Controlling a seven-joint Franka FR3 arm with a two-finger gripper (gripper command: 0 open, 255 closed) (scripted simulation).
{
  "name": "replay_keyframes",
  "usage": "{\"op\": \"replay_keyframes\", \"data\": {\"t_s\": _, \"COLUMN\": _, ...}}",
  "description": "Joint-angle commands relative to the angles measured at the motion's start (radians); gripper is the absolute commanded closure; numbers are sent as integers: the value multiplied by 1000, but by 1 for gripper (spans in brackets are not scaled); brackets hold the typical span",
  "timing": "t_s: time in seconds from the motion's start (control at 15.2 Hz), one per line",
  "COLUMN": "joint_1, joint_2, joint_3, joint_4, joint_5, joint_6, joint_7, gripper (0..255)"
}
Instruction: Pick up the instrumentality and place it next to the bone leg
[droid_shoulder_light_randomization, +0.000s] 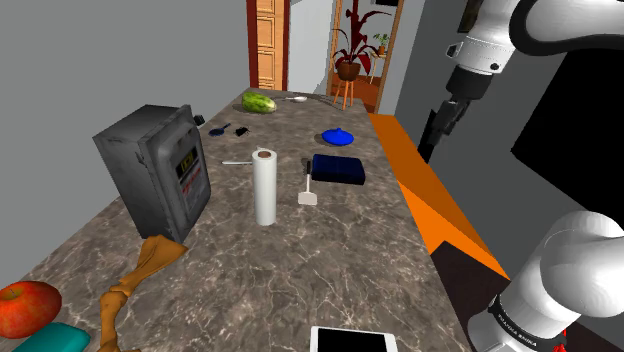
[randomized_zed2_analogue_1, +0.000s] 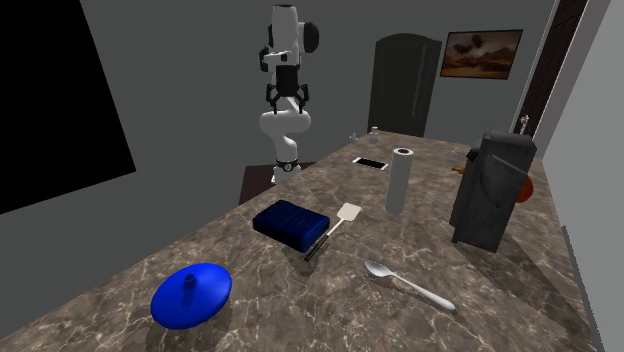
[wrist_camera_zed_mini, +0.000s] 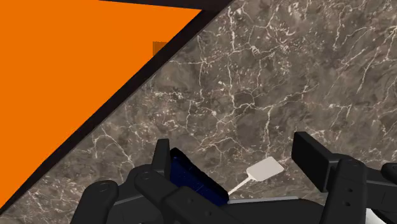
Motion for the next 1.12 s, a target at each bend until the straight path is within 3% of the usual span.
{"op": "replay_keyframes", "data": {"t_s": 0.0, "joint_1": 0, "joint_2": 0, "joint_3": 0, "joint_4": 0, "joint_5": 0, "joint_6": 0, "joint_7": 0, "gripper": 0}}
{"op": "replay_keyframes", "data": {"t_s": 0.59, "joint_1": -36, "joint_2": 260, "joint_3": 158, "joint_4": 13, "joint_5": 65, "joint_6": 229, "joint_7": 326, "gripper": 0}}
{"op": "replay_keyframes", "data": {"t_s": 1.06, "joint_1": -76, "joint_2": 524, "joint_3": 257, "joint_4": 117, "joint_5": 49, "joint_6": 371, "joint_7": 582, "gripper": 0}}
